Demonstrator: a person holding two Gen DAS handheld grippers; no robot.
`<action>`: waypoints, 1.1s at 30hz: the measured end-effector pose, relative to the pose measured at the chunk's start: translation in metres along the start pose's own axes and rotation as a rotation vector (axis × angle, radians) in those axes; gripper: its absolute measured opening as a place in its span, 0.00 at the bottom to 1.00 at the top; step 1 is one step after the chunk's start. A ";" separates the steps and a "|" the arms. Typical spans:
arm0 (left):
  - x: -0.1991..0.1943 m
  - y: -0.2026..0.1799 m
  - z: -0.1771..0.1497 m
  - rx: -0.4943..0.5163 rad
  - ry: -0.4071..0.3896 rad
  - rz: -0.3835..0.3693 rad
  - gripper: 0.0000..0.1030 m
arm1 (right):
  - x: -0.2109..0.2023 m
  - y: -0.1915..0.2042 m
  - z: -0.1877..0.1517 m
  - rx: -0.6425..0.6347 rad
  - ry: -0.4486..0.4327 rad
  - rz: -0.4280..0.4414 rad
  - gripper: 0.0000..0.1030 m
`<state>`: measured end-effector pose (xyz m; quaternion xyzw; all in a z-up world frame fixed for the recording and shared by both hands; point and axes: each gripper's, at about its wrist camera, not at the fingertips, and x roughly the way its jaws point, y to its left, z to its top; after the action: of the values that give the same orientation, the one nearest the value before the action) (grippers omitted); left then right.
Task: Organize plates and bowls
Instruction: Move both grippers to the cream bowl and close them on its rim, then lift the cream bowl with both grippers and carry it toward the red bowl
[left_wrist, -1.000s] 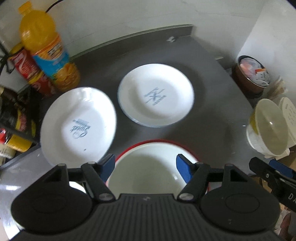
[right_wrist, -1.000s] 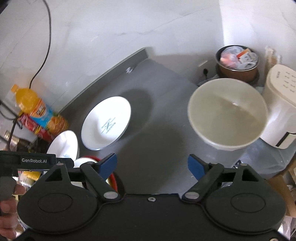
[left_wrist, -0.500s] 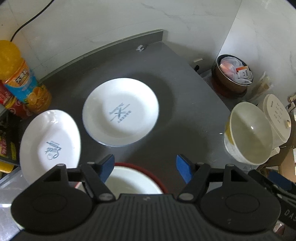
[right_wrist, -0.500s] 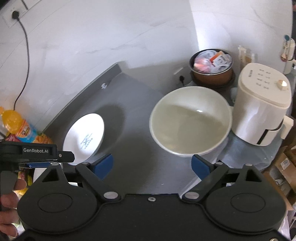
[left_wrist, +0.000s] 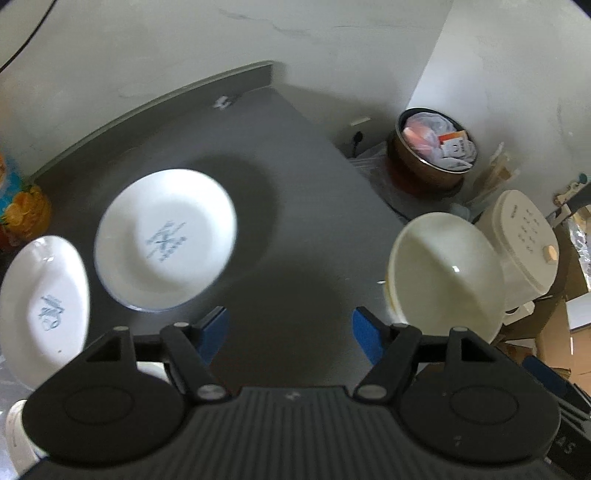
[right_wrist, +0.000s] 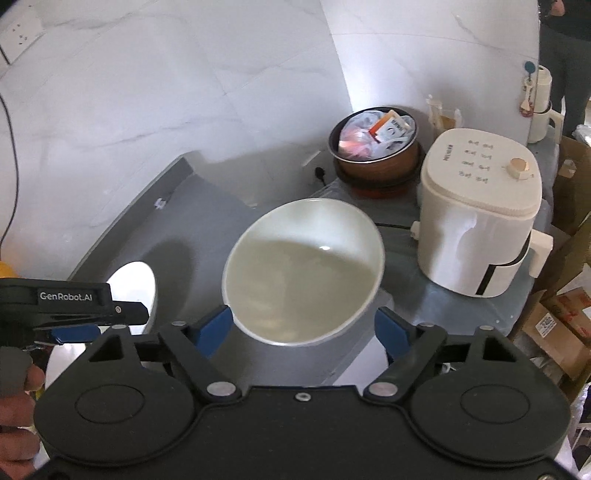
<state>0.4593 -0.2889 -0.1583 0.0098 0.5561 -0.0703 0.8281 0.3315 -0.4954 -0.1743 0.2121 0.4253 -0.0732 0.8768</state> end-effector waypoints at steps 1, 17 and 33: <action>0.001 -0.004 0.000 0.002 0.001 -0.003 0.70 | 0.001 -0.003 0.002 0.000 0.001 -0.006 0.76; 0.043 -0.053 0.006 -0.033 0.045 -0.081 0.63 | 0.047 -0.032 0.024 -0.063 0.070 -0.066 0.57; 0.111 -0.077 0.010 -0.018 0.150 -0.072 0.17 | 0.080 -0.034 0.021 -0.052 0.159 -0.061 0.19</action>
<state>0.4998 -0.3778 -0.2525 -0.0124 0.6170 -0.0942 0.7812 0.3861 -0.5313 -0.2358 0.1811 0.5016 -0.0717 0.8429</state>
